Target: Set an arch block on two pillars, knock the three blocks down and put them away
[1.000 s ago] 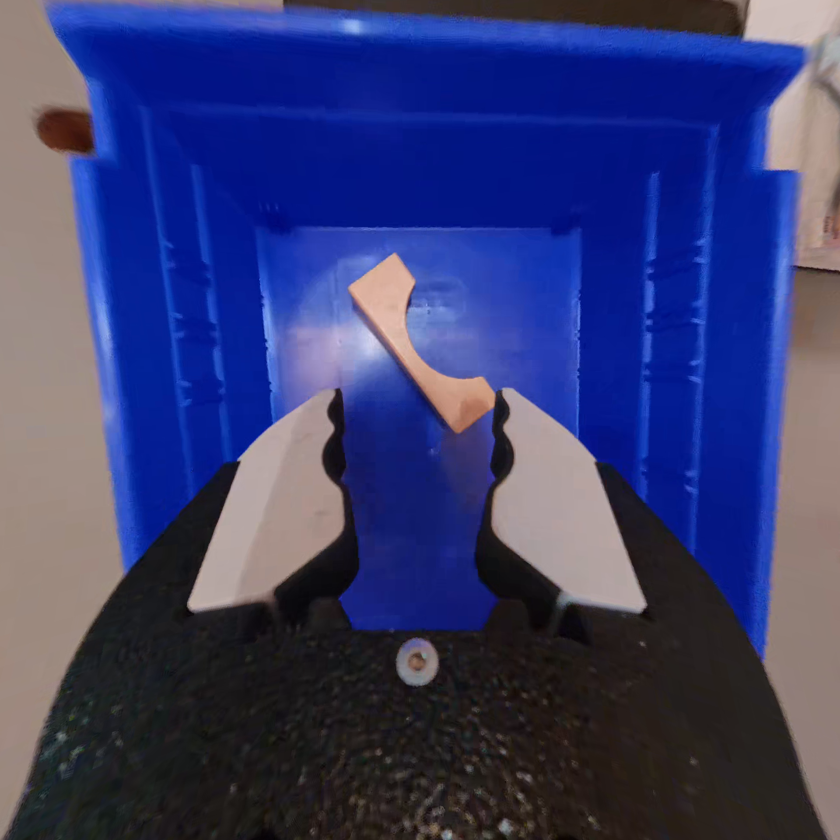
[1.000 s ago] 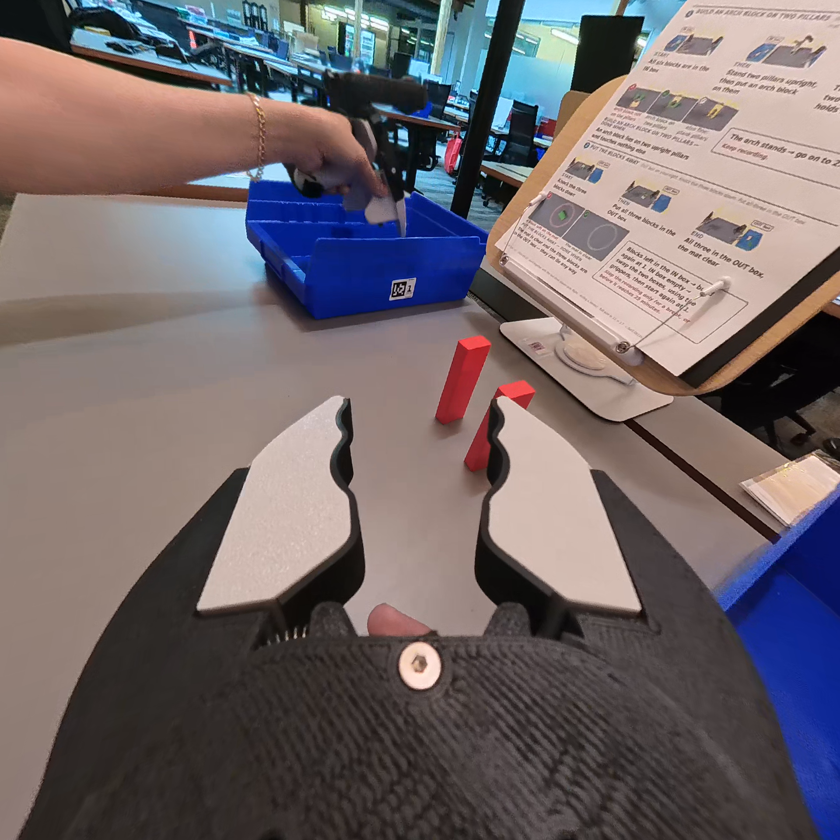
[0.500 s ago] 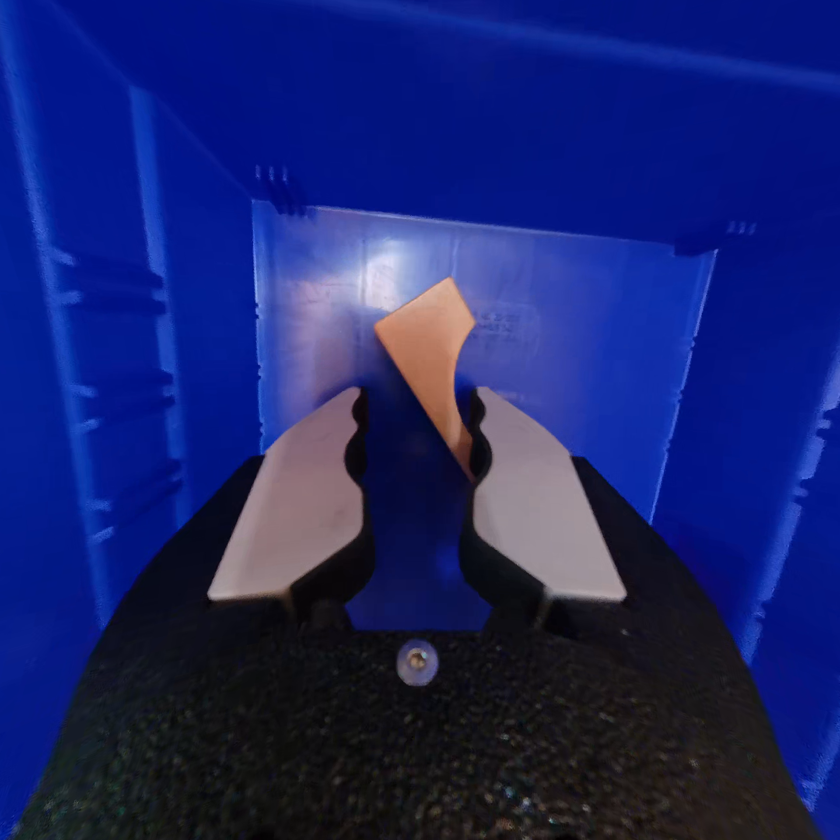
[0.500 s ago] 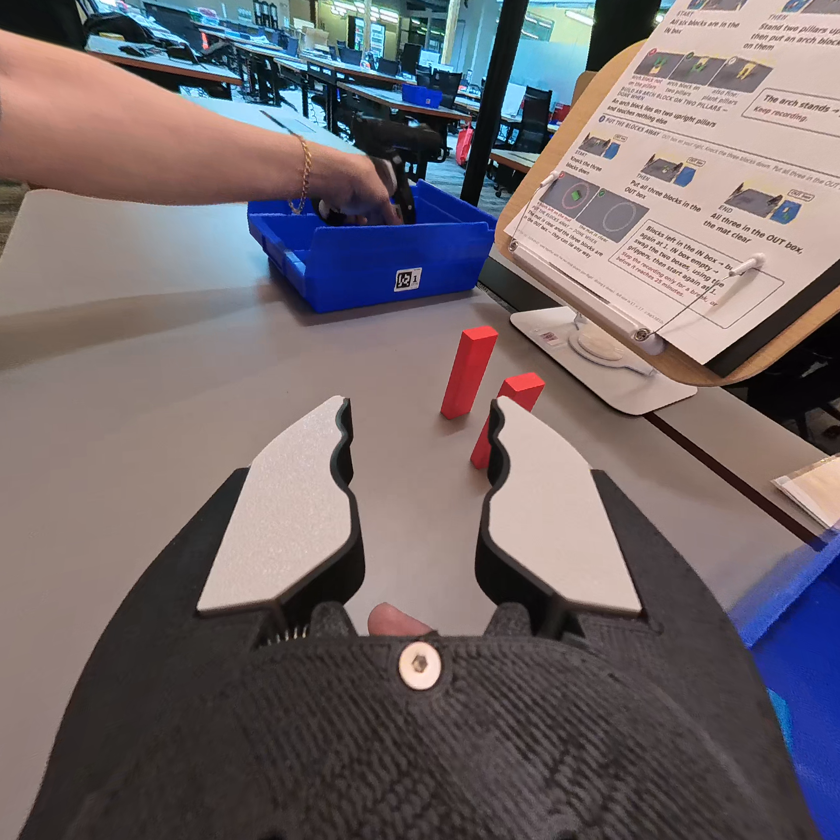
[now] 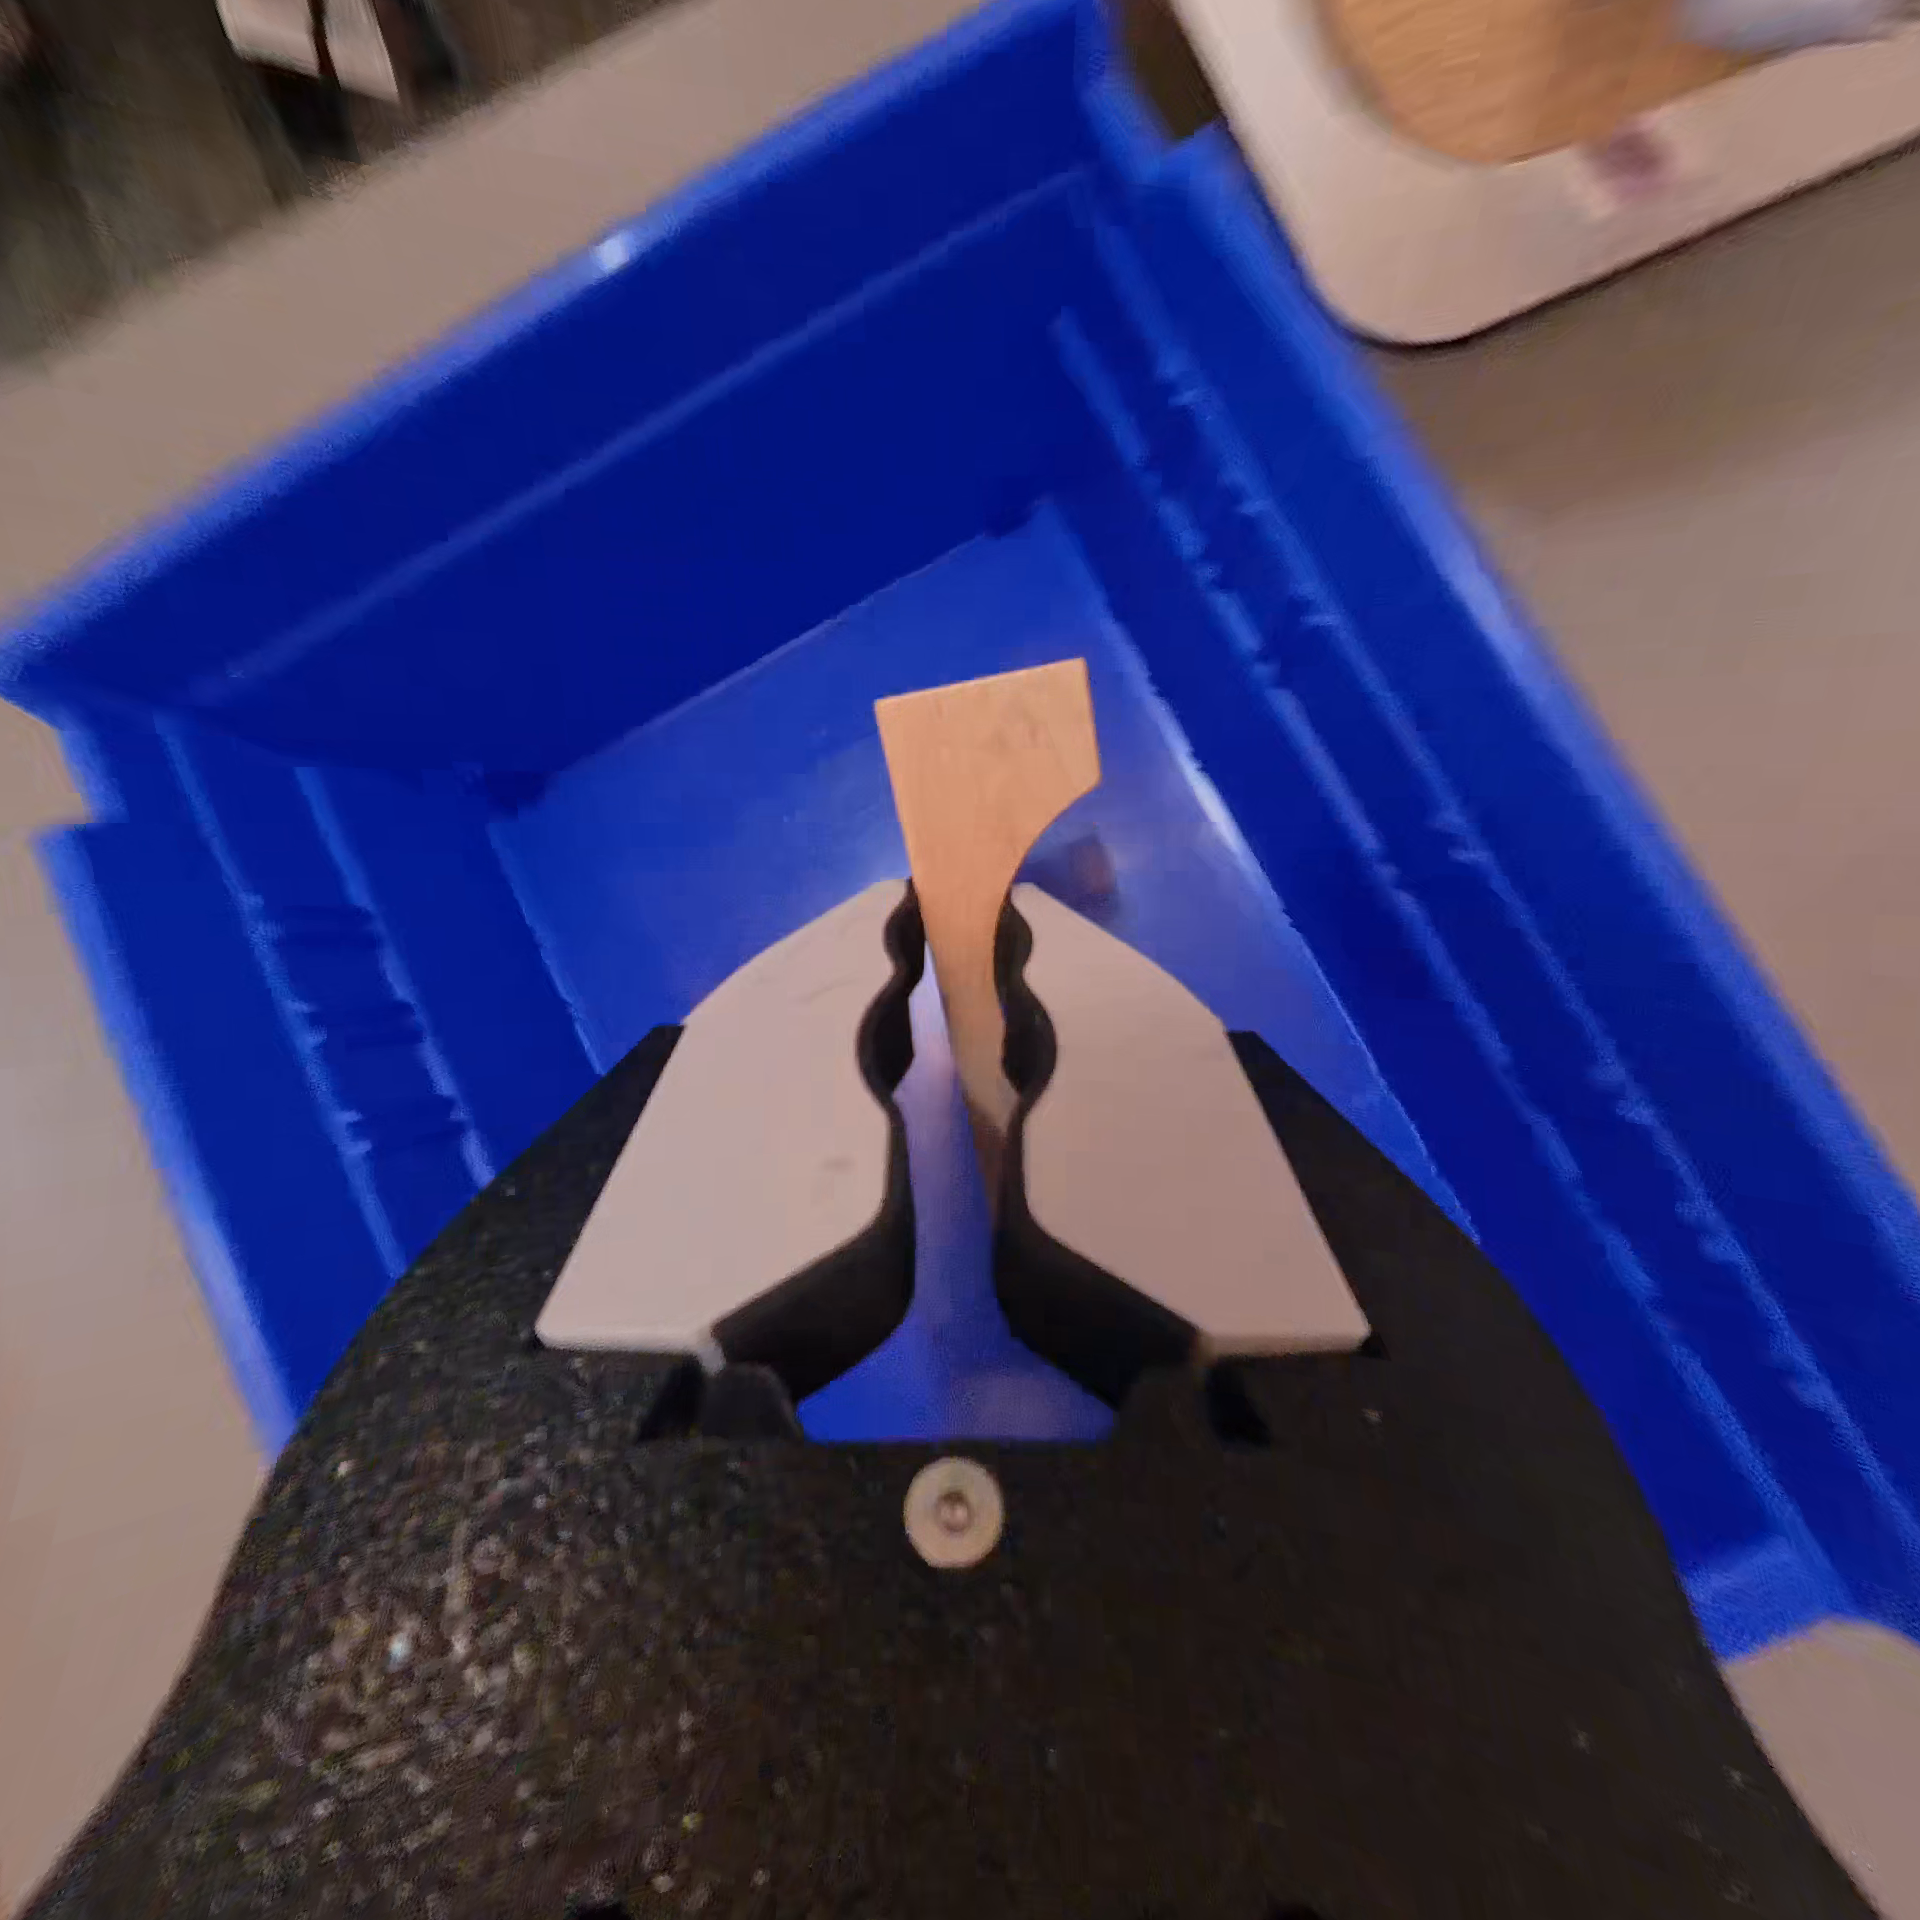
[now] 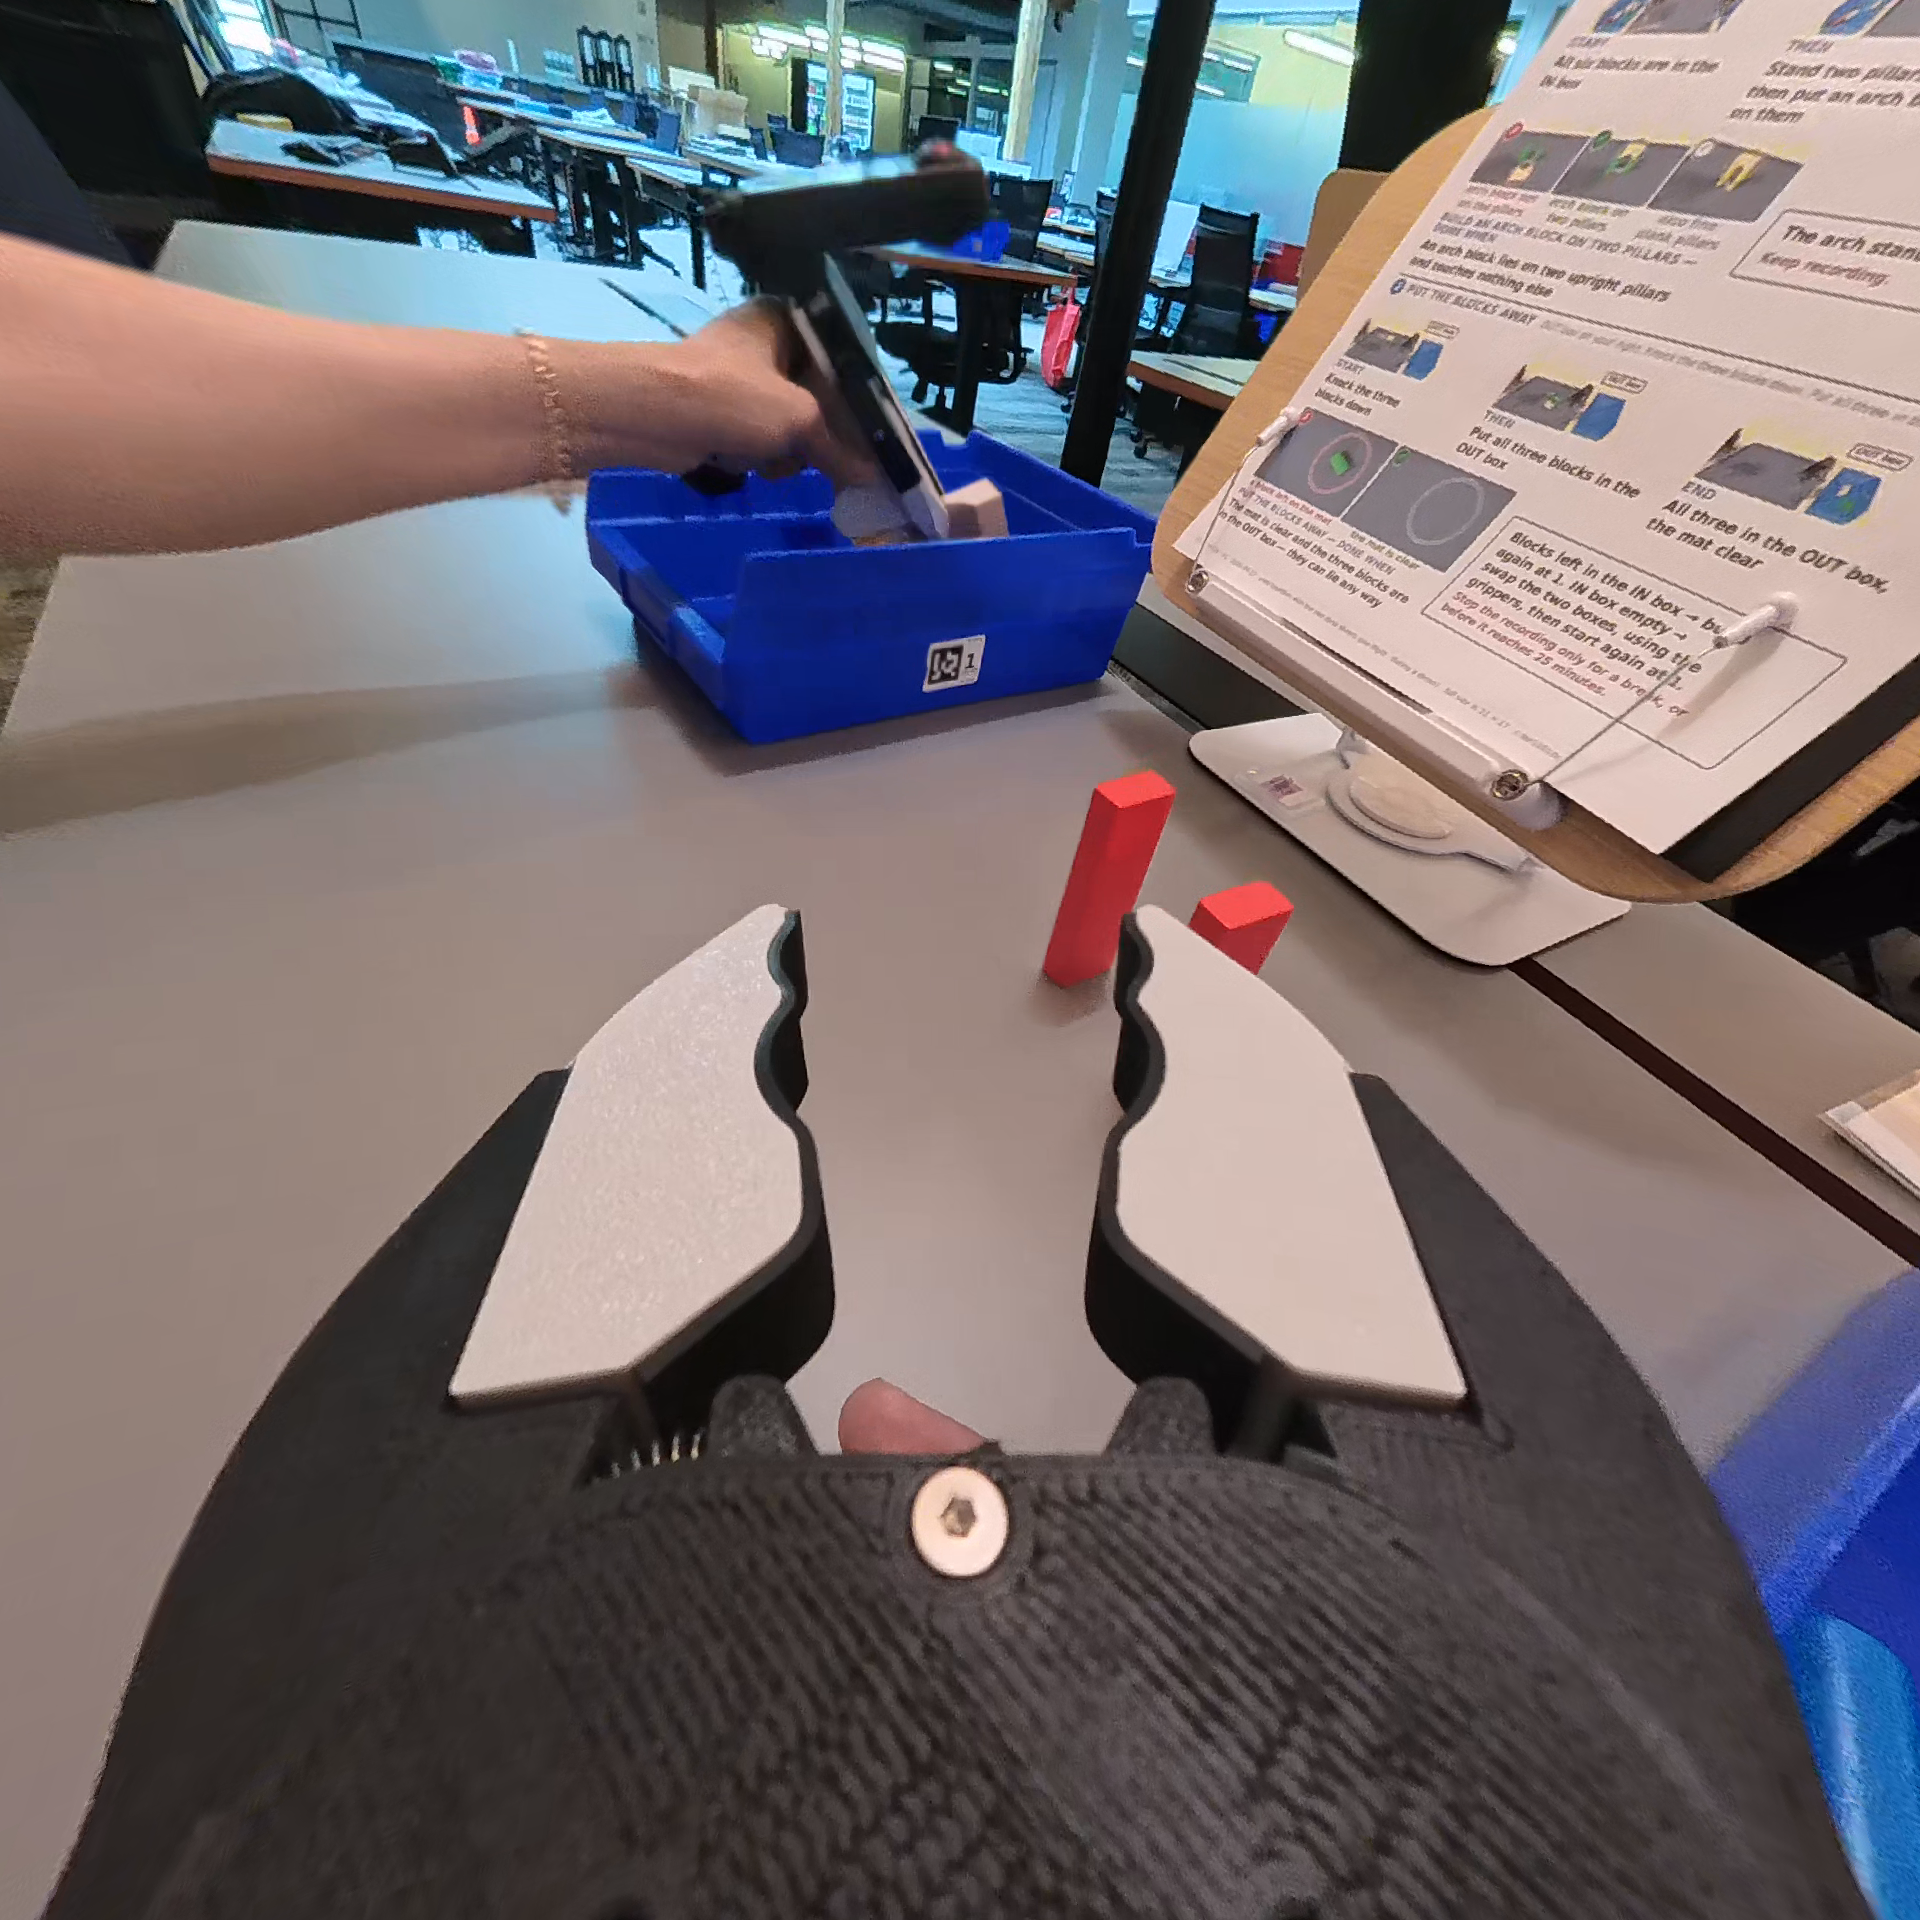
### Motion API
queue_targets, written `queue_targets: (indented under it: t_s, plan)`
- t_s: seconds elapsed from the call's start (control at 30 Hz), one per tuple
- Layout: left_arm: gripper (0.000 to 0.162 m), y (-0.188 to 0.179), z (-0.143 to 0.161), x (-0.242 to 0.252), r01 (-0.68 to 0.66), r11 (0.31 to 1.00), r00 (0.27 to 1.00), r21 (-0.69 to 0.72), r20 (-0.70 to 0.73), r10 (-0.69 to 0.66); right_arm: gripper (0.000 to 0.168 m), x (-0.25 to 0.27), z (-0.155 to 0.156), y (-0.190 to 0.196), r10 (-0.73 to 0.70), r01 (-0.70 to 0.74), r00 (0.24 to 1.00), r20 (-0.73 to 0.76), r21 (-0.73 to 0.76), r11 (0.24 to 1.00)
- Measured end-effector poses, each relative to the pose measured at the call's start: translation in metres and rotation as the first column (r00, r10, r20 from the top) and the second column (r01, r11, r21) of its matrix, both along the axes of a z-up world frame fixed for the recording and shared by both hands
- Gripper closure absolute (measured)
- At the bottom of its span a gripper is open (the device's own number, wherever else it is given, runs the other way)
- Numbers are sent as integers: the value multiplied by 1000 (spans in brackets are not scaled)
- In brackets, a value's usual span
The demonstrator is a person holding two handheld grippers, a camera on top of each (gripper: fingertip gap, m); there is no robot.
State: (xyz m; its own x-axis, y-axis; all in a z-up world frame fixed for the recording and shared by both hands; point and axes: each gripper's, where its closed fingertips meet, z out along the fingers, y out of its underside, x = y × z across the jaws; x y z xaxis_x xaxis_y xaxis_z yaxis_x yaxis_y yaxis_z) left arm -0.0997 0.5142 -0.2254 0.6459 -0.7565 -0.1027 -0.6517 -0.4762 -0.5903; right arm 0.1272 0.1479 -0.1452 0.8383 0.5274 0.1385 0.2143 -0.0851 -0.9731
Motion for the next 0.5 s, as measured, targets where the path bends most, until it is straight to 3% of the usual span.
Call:
queue_targets:
  t_s: [0.1, 0.2, 0.37, 0.5]
  plan:
    - [150, -24, 39, 2, 108, 970, 992, 218, -83, -91, 110, -10, 7, 7, -37, 37, 997, -72, 2, 999]
    - [150, -59, 76, 12, 199, 894, 978, 403, -141, -154, 111, -31, 18, 15, -47, 49, 982, -184, 8, 999]
    - [149, -131, 122, 41, 366, 701, 931, 612, -242, -275, 106, -61, 22, 35, -55, 49, 986, -156, -45, 998]
    - [149, -186, 144, 62, 452, 501, 891, 738, -349, -290, 104, -78, 58, 49, -33, 31, 972, -231, -14, 999]
